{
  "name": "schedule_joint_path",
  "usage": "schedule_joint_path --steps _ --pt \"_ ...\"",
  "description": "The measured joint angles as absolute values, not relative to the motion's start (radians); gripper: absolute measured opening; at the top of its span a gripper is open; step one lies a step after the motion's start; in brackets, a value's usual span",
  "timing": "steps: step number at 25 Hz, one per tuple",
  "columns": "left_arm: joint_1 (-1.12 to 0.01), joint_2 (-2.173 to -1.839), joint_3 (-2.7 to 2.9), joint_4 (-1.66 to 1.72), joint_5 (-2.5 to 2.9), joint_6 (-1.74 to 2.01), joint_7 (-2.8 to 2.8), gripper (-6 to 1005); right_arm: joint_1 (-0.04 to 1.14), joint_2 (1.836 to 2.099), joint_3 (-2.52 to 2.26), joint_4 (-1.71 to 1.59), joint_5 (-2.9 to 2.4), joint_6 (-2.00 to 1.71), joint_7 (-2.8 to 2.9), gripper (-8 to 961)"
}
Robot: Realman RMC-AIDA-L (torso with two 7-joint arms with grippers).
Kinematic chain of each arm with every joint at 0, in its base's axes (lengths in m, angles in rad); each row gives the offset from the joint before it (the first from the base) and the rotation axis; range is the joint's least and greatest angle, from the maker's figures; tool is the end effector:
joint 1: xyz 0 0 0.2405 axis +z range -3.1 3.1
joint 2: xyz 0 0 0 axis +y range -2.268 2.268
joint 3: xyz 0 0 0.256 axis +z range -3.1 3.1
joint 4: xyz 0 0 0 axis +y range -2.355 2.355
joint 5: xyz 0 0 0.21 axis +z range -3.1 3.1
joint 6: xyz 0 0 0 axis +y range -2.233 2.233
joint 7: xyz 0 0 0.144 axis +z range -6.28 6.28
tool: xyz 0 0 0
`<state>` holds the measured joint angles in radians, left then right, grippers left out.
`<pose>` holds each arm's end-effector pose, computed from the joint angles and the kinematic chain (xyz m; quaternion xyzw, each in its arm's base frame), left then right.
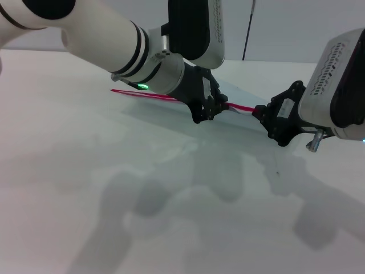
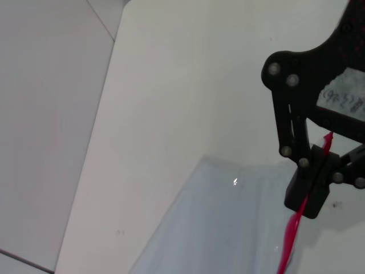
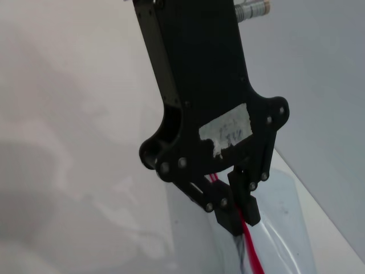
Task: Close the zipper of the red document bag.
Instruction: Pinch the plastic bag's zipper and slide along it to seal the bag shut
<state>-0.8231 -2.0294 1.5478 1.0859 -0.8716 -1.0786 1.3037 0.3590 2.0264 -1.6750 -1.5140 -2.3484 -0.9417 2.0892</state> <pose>-0.0973 0.4139 -0.0450 -0.9751 0.0983 0.0770 0.1830 0.1533 0.3560 -0.0165 -0.9564 0.0196 -0.0314 0.2895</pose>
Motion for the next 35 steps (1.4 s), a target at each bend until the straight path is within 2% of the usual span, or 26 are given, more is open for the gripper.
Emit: schedule_joint_path --steps 14,23,35 --pt "-0.818 -2.029 1.548 1.086 -0.875 -1.075 1.304 81 0.359 2.025 -1.67 -1.513 -2.349 -0.938 2.089 15" --pt "-0.769 -2.026 1.533 1.095 -0.875 -1.075 1.298 79 0.348 2.026 -1.619 -1.505 -2.352 -0.934 2.089 14" --pt "-0.6 -2.018 1.426 1.159 -0.866 -1.086 1.295 77 0.337 2.026 -1.549 -1.463 -2.354 -0.916 2.086 17"
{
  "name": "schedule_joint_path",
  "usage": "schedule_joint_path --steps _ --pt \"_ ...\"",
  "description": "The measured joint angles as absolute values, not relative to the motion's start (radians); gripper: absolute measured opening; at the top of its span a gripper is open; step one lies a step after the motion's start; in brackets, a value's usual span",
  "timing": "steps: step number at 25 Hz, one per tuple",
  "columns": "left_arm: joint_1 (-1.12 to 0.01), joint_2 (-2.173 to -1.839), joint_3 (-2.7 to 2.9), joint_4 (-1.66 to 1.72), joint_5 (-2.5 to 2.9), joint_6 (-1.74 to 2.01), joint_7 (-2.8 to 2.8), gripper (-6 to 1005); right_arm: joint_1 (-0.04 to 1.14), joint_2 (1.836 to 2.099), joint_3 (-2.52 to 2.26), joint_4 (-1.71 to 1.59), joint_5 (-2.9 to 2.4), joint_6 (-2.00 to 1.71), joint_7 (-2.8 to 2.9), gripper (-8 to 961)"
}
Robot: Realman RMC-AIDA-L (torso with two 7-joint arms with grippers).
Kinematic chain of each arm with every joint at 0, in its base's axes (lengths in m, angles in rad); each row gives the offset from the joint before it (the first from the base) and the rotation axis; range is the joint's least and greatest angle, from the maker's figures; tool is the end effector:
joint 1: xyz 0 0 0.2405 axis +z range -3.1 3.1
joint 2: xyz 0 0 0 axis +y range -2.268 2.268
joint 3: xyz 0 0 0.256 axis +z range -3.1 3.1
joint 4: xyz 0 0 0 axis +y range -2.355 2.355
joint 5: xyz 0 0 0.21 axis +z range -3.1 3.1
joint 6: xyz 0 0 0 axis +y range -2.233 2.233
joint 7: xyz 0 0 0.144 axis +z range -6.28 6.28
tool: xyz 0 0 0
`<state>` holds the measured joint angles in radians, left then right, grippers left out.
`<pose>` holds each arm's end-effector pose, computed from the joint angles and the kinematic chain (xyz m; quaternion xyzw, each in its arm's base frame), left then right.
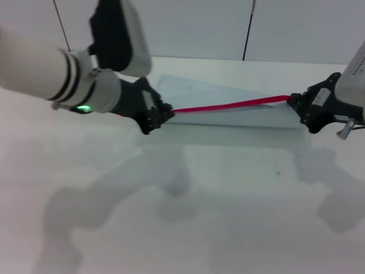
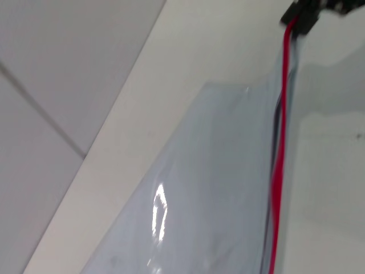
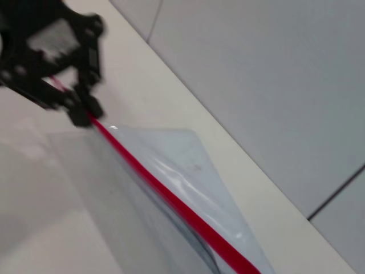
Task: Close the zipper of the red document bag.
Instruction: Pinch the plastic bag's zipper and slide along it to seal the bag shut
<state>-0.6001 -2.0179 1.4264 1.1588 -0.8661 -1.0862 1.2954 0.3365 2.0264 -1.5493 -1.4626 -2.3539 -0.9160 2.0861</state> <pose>-0.1751 0.4016 -0.0088 -0.9703 -0.0203 0.0656 0.2321 0.1857 0.3711 0.0113 -0.9368 0.0794 -0.0325 0.3391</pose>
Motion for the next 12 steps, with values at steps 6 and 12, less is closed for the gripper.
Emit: schedule_joint_path --steps 6,12 --pt "-0.521 -2.017 1.352 1.194 -0.834 -1.088 1.294 75 0.326 2.026 -1.506 -1.445 -2.355 -0.913 2.083 30" --pt "-0.494 -2.018 1.299 1.203 -0.828 -1.091 1.298 74 0.311 2.027 -1.482 -1.443 -2.357 -0.903 2.077 44"
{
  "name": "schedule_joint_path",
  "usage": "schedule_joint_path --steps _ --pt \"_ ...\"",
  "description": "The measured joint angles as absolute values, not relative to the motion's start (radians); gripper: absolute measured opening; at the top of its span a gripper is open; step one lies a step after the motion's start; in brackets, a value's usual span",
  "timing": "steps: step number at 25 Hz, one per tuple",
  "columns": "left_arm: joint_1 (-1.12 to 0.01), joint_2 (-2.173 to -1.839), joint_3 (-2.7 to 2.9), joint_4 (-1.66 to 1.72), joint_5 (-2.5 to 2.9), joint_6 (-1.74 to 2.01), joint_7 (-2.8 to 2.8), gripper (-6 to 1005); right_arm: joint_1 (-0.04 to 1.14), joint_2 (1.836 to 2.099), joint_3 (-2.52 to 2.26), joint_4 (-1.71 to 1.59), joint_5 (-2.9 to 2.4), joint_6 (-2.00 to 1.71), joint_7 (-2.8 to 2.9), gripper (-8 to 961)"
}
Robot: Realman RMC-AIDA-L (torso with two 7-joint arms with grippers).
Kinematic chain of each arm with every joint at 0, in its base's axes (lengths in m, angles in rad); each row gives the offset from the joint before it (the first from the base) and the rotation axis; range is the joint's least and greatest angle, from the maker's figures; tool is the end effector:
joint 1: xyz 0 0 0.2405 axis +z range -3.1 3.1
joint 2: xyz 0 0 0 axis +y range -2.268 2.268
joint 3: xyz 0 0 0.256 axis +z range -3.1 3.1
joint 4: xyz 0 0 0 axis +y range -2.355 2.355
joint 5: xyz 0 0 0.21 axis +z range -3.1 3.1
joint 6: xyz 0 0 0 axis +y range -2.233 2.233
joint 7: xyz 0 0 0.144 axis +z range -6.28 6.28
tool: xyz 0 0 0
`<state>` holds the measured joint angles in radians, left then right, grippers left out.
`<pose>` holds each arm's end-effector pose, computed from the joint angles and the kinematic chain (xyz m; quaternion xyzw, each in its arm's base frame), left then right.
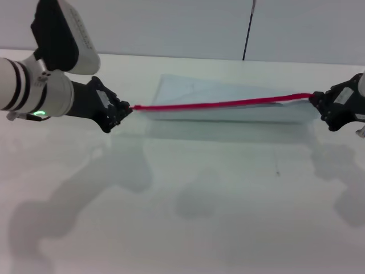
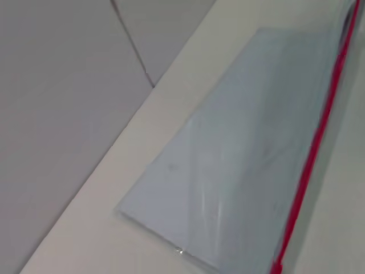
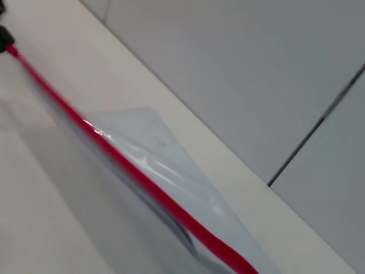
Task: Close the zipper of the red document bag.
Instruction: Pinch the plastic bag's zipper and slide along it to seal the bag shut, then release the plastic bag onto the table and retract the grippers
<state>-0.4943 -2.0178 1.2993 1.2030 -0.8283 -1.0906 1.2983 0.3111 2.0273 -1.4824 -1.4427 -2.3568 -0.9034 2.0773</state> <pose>-0.2191 0.3951 0.0252 -0.9526 -0.0850 0.0675 0.2843 0.2069 0.3737 0.0271 -0.9237 0.1114 -0.0351 0.3650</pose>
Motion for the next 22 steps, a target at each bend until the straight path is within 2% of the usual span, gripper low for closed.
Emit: schedule_joint_path --steps 6,12,14,17,22 --pt "-0.502 -2.022 1.294 1.203 -0.827 -1.09 1.301 73 0.315 2.026 -1.49 -1.442 -2.357 -0.907 2.076 57" --pt "-0.515 -2.026 1.287 1.203 -0.835 -1.076 1.289 31 0.323 2.028 -1.493 -1.434 -2.392 -0.912 2.089 70" --pt "-0.525 -2.026 1.276 1.203 -0.835 -1.074 1.282 136 0.323 2.029 -1.488 -1.431 -2.409 -0.906 2.108 74" --pt "-0.532 -2.026 1.252 1.203 -0.836 -1.079 1.271 180 0.322 2.029 -1.477 -1.431 -2.414 -0.903 2.125 81" --pt "-0.523 -2.026 1.212 1.218 -0.909 -1.082 1.277 252 0.299 2.031 -1.453 -1.456 -2.373 -0.9 2.128 309"
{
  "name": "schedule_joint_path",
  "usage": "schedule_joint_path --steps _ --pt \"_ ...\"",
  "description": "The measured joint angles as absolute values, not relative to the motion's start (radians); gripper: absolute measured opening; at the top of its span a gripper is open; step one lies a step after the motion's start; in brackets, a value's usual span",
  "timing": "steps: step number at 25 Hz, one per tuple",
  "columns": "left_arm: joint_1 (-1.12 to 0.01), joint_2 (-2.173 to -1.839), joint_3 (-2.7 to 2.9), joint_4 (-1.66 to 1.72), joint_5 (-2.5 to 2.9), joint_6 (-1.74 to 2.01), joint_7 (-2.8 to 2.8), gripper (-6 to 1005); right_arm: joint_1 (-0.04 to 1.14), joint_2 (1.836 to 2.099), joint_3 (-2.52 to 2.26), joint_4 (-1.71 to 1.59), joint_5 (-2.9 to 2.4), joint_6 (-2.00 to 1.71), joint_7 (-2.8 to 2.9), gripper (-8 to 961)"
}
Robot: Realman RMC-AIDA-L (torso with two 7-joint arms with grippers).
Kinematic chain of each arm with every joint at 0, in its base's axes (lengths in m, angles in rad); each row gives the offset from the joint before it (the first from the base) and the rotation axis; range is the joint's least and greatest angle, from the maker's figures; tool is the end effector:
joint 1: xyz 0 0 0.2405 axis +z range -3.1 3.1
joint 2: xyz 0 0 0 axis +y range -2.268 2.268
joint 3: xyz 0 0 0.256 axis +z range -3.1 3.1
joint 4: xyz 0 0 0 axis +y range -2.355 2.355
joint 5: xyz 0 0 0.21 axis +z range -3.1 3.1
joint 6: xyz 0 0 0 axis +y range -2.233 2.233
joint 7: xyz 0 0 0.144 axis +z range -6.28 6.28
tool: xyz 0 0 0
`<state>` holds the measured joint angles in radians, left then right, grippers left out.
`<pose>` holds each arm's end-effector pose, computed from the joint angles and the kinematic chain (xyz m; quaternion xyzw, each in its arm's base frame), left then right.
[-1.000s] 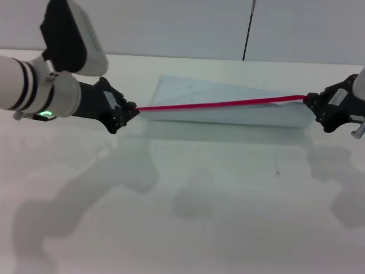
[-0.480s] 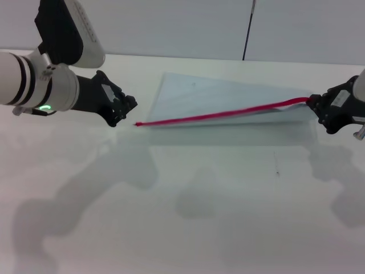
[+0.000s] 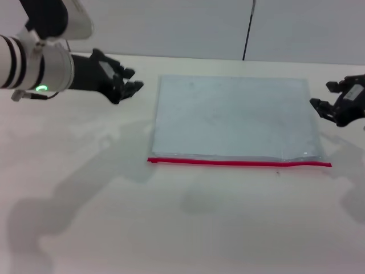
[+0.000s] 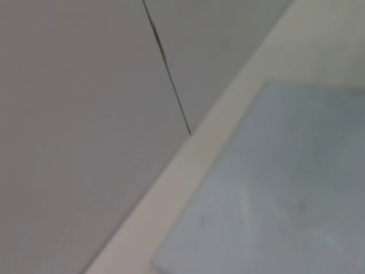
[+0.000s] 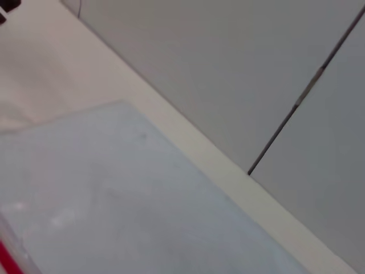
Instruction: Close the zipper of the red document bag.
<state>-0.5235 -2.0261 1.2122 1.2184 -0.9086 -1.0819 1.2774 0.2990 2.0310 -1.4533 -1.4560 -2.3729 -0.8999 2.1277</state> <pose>-0.1993 0.4082 0.0428 -0.9428 -0.1080 -0.0005 0.3155 0.2118 0.3745 0.0363 -0.9130 0.1402 -0.0275 0.3821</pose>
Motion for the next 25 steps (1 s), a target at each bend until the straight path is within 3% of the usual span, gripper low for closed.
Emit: schedule_joint_path --steps 5,13,25 --pt "-0.466 -2.03 1.134 1.261 -1.15 -1.066 1.363 296 0.245 2.031 -1.465 -1.458 -2.184 -0.762 2.078 517" --pt "-0.328 -2.035 1.128 1.162 -1.843 -1.02 1.783 296 0.181 2.033 -1.582 -1.401 -1.804 -0.41 1.899 637" --pt "-0.29 -2.034 1.185 1.06 -2.11 -1.034 1.926 296 0.163 2.032 -1.631 -1.369 -1.563 -0.221 1.788 638"
